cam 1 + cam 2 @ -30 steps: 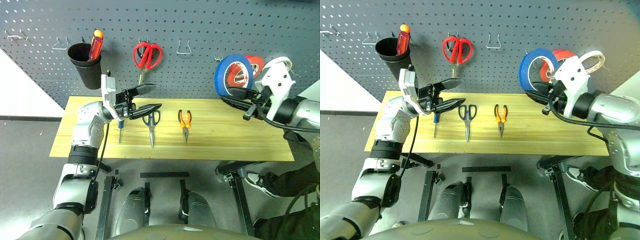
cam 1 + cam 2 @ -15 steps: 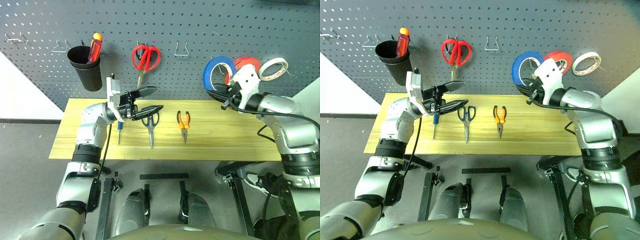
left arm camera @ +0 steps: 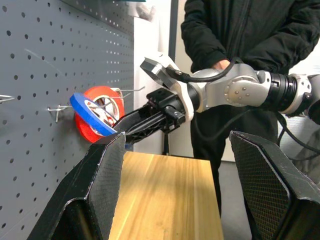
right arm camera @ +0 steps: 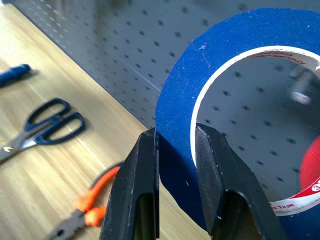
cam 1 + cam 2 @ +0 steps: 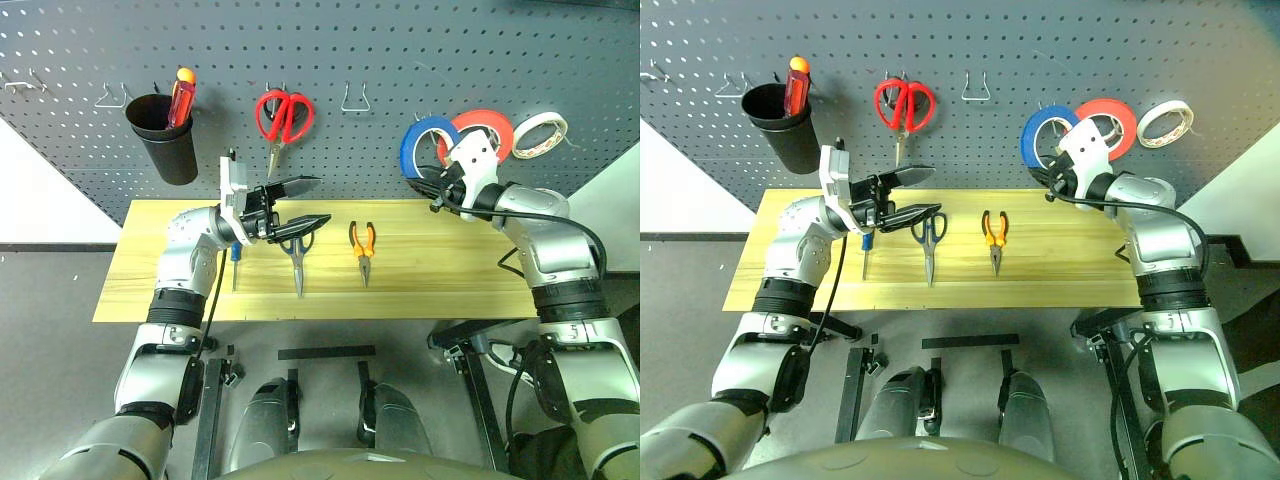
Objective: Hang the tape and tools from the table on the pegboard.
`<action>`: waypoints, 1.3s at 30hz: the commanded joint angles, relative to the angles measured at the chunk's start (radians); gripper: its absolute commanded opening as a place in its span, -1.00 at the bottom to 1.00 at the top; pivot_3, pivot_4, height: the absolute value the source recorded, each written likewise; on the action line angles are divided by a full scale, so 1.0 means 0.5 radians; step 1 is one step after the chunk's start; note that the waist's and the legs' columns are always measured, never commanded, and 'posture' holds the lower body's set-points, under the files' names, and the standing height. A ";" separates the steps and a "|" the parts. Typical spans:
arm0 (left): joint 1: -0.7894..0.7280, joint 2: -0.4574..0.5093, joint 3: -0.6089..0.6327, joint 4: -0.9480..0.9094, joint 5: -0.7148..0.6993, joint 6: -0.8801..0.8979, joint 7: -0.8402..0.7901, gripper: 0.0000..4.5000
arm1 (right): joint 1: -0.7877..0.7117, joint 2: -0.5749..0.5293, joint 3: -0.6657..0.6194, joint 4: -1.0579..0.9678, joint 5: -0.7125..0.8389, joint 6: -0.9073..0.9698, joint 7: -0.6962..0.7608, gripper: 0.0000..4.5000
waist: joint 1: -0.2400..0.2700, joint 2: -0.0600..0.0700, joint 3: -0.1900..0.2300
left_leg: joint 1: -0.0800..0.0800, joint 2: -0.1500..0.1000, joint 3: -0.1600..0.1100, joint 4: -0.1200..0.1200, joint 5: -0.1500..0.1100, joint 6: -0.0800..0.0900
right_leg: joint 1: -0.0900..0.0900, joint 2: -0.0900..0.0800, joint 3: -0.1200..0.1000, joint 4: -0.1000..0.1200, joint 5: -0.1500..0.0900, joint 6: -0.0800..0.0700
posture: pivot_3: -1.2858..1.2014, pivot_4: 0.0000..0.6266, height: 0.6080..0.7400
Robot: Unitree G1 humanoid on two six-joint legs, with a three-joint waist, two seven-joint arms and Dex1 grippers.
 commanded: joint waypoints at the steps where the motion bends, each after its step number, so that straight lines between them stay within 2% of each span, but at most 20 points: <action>1: -0.027 0.000 0.011 -0.008 0.002 -0.042 -0.004 0.55 | -0.094 0.013 -0.009 -0.020 -0.016 -0.059 0.021 -0.16 | 0.000 0.000 0.000 | 0.000 0.000 0.000 0.000 0.000 0.000 | 0.000 0.000 0.000 0.000 0.000 0.000 | 0.10 -0.60 0.56; 6: -0.022 -0.004 0.005 -0.006 0.013 -0.043 -0.001 0.55 | -0.113 0.013 -0.007 -0.010 -0.061 -0.057 0.011 0.50 | 0.003 0.000 0.000 | 0.000 0.000 0.000 0.001 0.000 0.000 | 0.000 0.000 0.000 0.001 0.000 0.000 | 0.10 -0.59 0.56; 9: -0.009 0.000 0.004 -0.013 0.016 -0.042 0.002 0.55 | -0.022 -0.046 -0.046 -0.203 -0.019 0.052 0.049 0.94 | 0.004 0.001 0.000 | 0.000 0.000 0.000 0.001 0.000 0.000 | 0.000 0.000 0.000 0.001 0.000 0.000 | 0.10 -0.59 0.56; 10: -0.002 0.004 0.006 -0.015 0.016 -0.038 0.004 0.55 | 0.067 -0.102 -0.069 -0.368 0.031 0.145 0.097 0.98 | 0.010 0.000 0.000 | 0.000 0.000 0.000 0.000 0.000 0.000 | 0.000 0.000 0.000 0.001 0.000 0.000 | 0.09 -0.57 0.56; 16: 0.024 0.021 0.000 -0.006 0.030 -0.026 0.003 0.55 | 0.450 -0.295 -0.207 -1.080 0.268 0.589 0.154 0.98 | 0.002 0.001 0.000 | -0.001 -0.001 0.000 0.004 0.000 0.000 | 0.000 -0.001 0.000 0.003 0.000 0.000 | 0.08 -0.55 0.56; 22: 0.052 0.080 -0.062 0.062 0.206 -0.033 0.115 0.55 | 0.652 -0.186 -0.300 -1.537 0.550 1.144 -0.086 0.98 | 0.001 0.002 -0.009 | 0.004 0.002 -0.001 0.004 0.000 0.000 | 0.002 0.000 0.001 0.006 0.000 0.000 | 0.07 -0.55 0.56; 26: 0.061 0.128 -0.116 0.118 0.372 -0.038 0.280 0.55 | 0.625 -0.005 -0.255 -1.539 0.563 1.475 -0.377 0.98 | 0.004 -0.002 -0.022 | 0.004 0.001 0.000 0.005 0.000 0.000 | 0.003 -0.001 0.001 0.005 0.000 0.000 | 0.08 -0.53 0.56; 31: 0.071 0.171 -0.183 0.168 0.551 0.038 0.481 0.55 | 0.481 0.289 -0.228 -1.347 0.516 1.861 -0.730 0.98 | 0.001 -0.002 -0.025 | 0.003 0.001 -0.001 0.005 0.000 0.000 | 0.002 0.000 0.002 0.006 0.000 0.000 | 0.08 -0.45 0.56; 34: 0.093 0.199 -0.209 0.162 0.608 0.079 0.531 0.55 | 0.375 0.385 -0.229 -1.172 0.479 1.929 -0.831 0.98 | 0.001 -0.002 -0.024 | 0.003 0.001 -0.001 0.004 0.000 0.000 | 0.002 0.000 0.001 0.006 0.000 -0.001 | 0.08 -0.34 0.56; 39: 0.078 0.220 -0.243 0.171 0.658 0.156 0.580 0.55 | 0.195 0.448 -0.157 -0.775 0.388 1.818 -0.868 0.98 | 0.001 0.001 -0.016 | 0.003 0.001 -0.002 0.003 0.000 0.001 | -0.001 0.000 0.002 0.006 0.000 -0.001 | 0.09 -0.14 0.56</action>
